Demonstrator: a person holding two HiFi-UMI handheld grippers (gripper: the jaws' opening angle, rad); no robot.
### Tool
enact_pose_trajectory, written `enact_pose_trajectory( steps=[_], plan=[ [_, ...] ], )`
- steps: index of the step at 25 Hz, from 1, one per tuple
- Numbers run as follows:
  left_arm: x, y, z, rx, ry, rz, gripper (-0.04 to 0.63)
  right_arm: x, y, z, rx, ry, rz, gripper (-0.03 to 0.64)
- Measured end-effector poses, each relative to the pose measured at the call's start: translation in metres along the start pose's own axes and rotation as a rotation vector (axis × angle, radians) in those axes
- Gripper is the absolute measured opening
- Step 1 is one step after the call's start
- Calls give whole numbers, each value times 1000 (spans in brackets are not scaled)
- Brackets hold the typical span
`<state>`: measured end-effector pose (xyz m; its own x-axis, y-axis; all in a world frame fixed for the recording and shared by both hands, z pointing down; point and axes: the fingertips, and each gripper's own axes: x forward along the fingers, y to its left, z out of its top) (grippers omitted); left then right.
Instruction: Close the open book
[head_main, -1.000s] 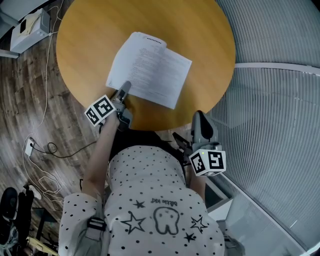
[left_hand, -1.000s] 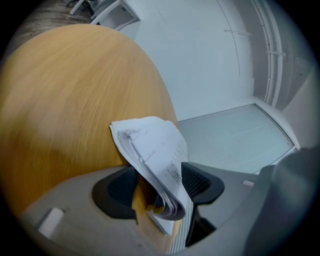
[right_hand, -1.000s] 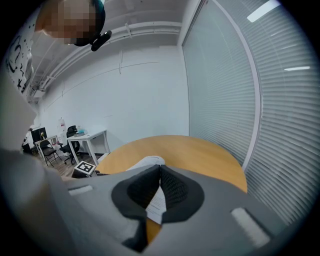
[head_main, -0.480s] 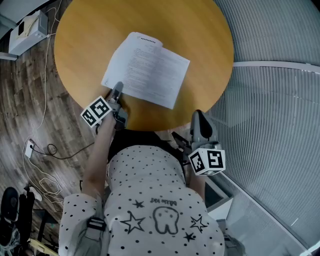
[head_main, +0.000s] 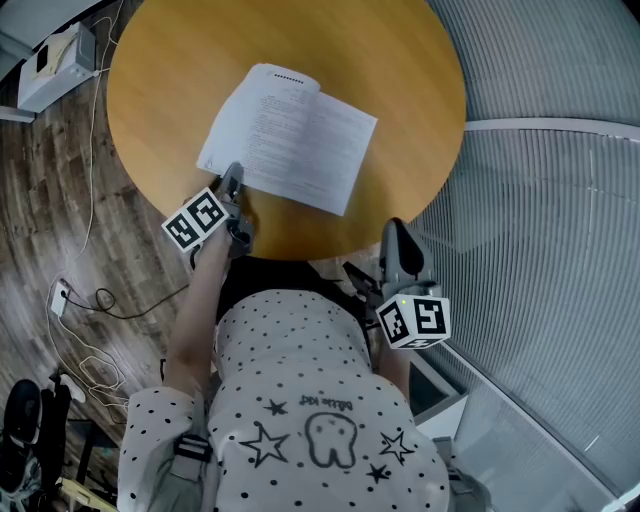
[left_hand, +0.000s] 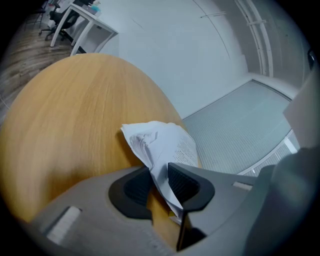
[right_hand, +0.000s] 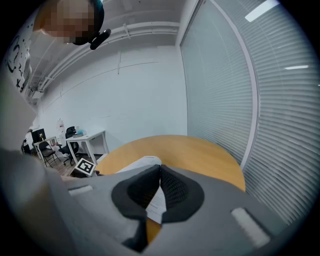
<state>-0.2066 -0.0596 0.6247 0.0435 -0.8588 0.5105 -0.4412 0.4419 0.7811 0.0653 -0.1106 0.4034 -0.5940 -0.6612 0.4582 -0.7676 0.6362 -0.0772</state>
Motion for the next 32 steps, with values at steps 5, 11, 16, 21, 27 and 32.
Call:
enact_pose_trajectory(
  steps=[5, 11, 16, 21, 27, 32],
  plan=[
    [-3, 0, 1, 31, -7, 24, 110, -6, -3, 0, 9, -6, -7, 5],
    [-6, -7, -1, 54, -9, 29, 109, -9, -8, -2, 19, -15, -6, 5],
    [-10, -14, 2, 75, -31, 30, 102, -9, -11, -3, 29, -18, -12, 5],
    [-21, -34, 3, 154, -89, 17, 79, -12, -18, -5, 41, -24, -23, 5],
    [-32, -57, 6, 270, -123, -14, 63, -12, -15, -1, 50, -31, -24, 5],
    [-33, -68, 4, 385, -125, -31, 57, -12, -15, -4, 59, -43, -31, 5]
  ],
)
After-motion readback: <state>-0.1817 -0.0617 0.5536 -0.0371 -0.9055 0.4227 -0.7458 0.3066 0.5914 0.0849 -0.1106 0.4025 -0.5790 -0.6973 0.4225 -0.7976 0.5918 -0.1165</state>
